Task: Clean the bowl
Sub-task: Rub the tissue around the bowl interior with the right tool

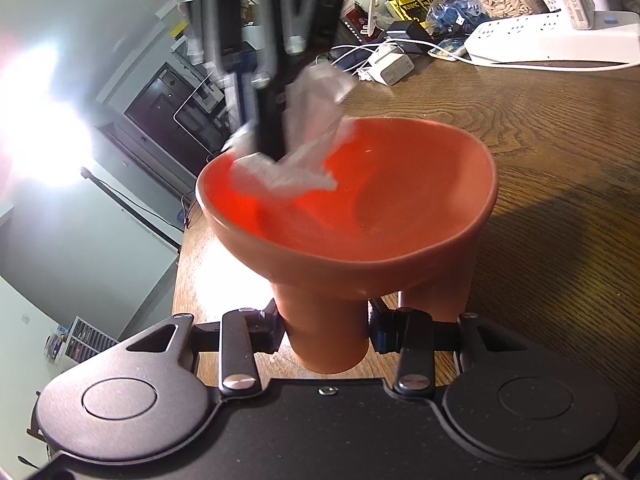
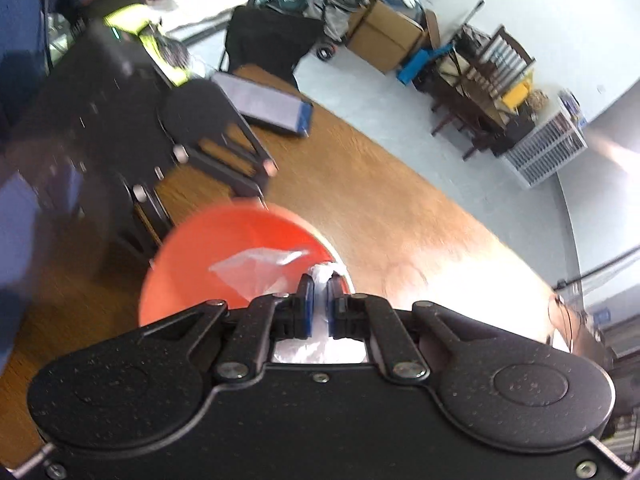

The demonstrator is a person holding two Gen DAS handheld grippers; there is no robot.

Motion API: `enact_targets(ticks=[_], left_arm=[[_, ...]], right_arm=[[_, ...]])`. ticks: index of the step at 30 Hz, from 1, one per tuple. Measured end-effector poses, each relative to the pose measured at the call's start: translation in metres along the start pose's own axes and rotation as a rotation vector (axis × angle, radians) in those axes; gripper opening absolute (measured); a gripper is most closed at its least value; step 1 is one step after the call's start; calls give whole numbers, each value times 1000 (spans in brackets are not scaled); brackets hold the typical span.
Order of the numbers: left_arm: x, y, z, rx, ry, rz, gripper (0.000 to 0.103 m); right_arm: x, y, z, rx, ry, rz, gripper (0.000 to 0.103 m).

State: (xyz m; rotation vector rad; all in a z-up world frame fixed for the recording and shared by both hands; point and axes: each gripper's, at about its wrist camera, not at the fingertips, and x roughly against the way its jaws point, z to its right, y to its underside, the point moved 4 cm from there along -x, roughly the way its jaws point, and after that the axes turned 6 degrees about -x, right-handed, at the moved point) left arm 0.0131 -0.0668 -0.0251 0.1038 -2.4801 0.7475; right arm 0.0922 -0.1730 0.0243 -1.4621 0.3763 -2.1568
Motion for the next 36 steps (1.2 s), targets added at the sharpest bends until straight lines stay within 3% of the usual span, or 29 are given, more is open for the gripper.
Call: enact_targets(ticks=[8,13,16,20,23,29,36], left_arm=[[-3,4,-1,38,4,-6,39],[-4,2,3,2,-3,6,39],[-4,2,5,-29,-8,17,39],[-3,1,10,-59,-20,34,39],[-2,1,12,-63,-43,45,38],[-1,4,10,-42,-67,54,37],[5,3,5,7,-75,77,37]], right_arm=[[-22,14,-9,31,-59,-110,7],[-2,9,-50,79,-149,-68,7],[14,-14,-66,97,-172,16,7],[27,-53,-63,101,-138,132,7],[32,-66,-44,83,-77,170,7],[12,-65,9,-11,43,138,7],[-14,-14,40,-133,126,23,7]])
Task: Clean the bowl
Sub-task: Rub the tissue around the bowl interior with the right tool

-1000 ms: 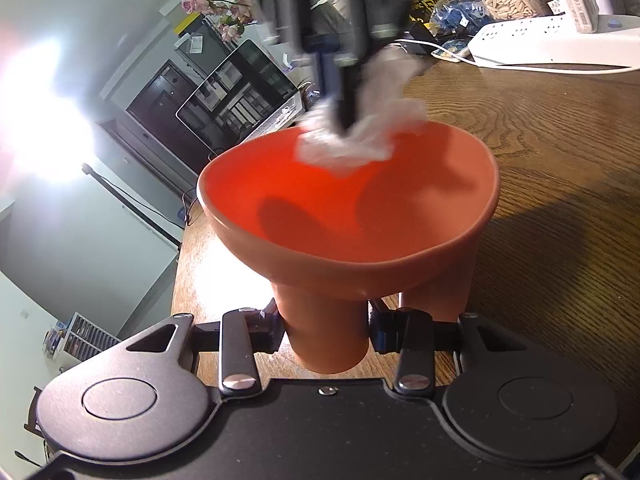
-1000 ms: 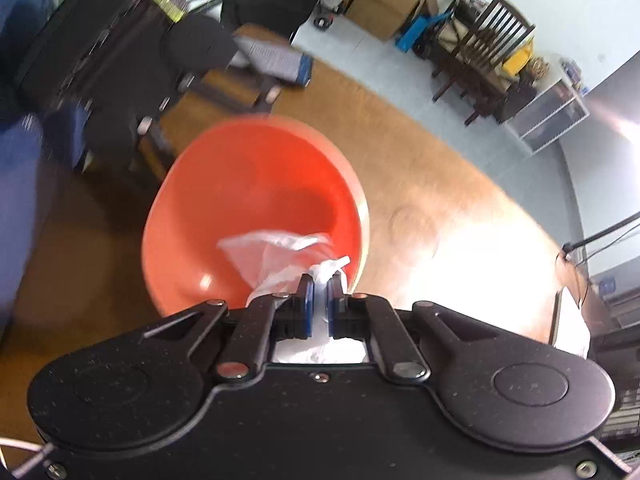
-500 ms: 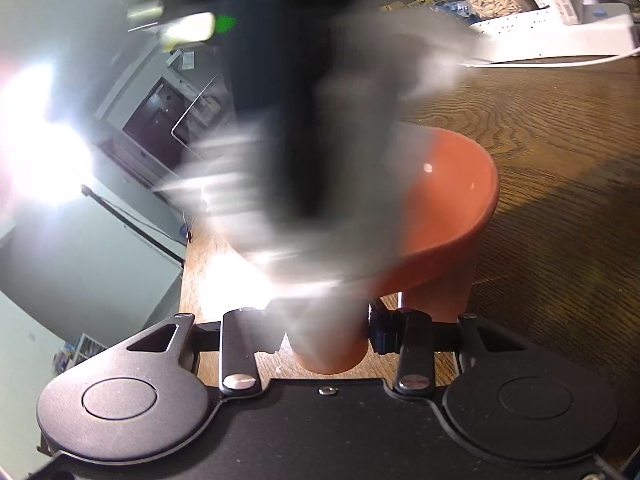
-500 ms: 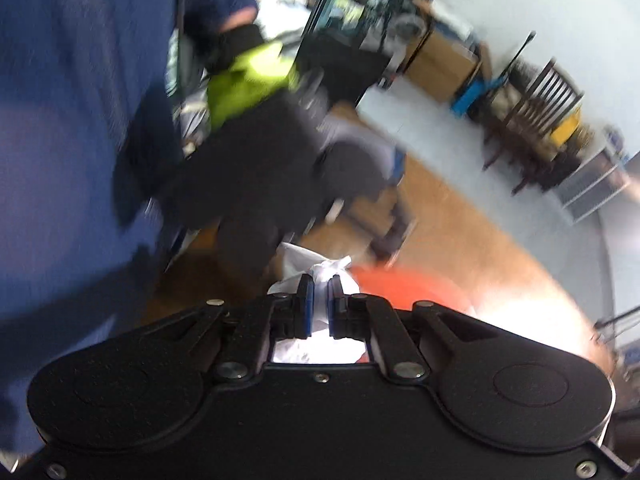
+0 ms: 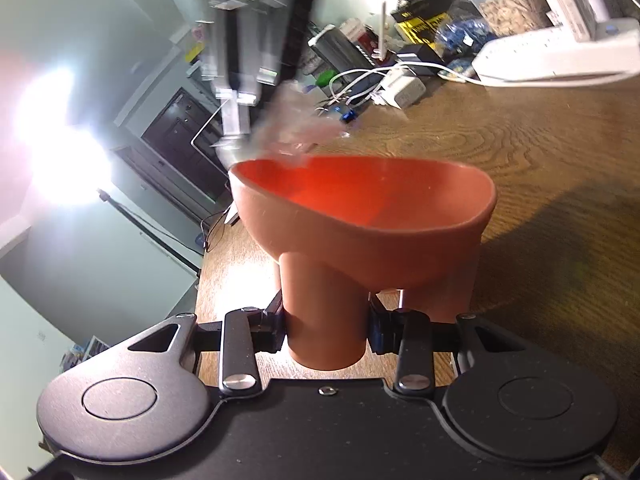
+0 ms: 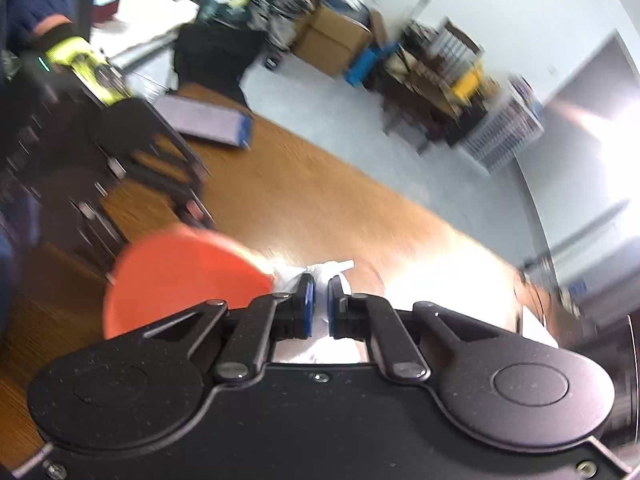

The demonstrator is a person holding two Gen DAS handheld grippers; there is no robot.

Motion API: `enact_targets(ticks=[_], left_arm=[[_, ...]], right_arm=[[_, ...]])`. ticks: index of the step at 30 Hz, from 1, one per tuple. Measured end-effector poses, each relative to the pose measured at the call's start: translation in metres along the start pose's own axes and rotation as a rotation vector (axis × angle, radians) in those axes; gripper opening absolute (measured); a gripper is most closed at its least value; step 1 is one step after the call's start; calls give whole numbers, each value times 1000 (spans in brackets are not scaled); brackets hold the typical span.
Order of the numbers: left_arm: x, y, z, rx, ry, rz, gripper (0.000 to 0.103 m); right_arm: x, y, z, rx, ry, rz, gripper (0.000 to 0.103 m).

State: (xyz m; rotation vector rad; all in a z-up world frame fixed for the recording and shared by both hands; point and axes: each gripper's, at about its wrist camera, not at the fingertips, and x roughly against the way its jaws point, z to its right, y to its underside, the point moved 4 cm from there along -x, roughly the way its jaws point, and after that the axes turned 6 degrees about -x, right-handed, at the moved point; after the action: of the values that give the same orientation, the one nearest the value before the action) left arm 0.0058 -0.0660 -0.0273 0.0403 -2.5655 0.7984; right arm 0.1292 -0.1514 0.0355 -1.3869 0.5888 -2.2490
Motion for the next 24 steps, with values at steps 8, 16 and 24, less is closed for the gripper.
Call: enact_targets(ticks=[8,16,24], left_arm=[[-2,-2,-5,51,-3,-12,37],[3,1,-18,34,-38,-5,37],[8,-1,-19,-39,-28,18,37]], right_arm=[[-26,60,-16,-14,-72,-185,7],[-12,63,-78,109,-227,-181,7],[32,7,-102,183,-246,27,7]])
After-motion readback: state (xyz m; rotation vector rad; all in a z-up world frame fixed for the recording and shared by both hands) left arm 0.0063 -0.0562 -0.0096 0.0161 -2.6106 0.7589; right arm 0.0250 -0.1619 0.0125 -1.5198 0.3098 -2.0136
